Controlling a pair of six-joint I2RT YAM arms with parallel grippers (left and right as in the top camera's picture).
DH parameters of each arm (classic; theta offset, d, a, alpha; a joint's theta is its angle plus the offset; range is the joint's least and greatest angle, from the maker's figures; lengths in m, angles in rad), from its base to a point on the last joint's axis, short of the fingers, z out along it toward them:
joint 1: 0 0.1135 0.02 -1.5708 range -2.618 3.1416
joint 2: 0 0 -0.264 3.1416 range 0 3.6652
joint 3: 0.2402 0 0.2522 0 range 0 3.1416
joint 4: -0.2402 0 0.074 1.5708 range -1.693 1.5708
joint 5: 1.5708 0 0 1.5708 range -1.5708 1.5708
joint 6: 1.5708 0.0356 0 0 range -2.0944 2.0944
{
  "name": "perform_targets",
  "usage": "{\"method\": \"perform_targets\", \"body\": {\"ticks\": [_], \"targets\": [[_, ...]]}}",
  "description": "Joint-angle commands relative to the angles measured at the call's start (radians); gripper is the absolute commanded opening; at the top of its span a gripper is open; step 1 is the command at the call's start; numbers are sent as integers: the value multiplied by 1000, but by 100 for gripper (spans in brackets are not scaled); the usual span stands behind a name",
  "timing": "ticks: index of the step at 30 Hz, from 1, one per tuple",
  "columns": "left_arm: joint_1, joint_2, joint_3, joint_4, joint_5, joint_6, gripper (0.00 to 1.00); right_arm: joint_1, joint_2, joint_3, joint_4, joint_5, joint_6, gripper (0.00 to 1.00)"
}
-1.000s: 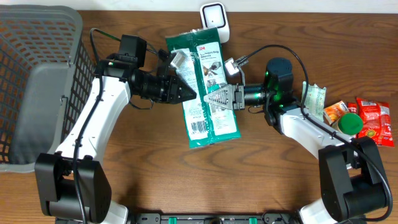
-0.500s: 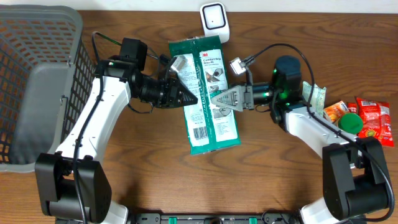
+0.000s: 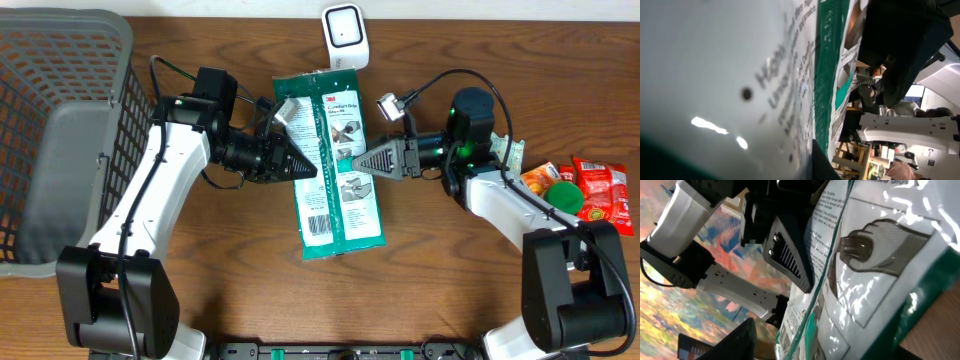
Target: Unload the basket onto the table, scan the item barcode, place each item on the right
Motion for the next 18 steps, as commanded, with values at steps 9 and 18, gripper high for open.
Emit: {"method": "perform_targets", "body": {"ticks": [9, 18], "targets": [[-58, -1, -2, 2, 13, 45, 7, 82, -23, -1, 2, 19, -16, 46], [-50, -1, -2, 48, 10, 44, 7, 82, -23, -5, 1, 18, -21, 20]]}}
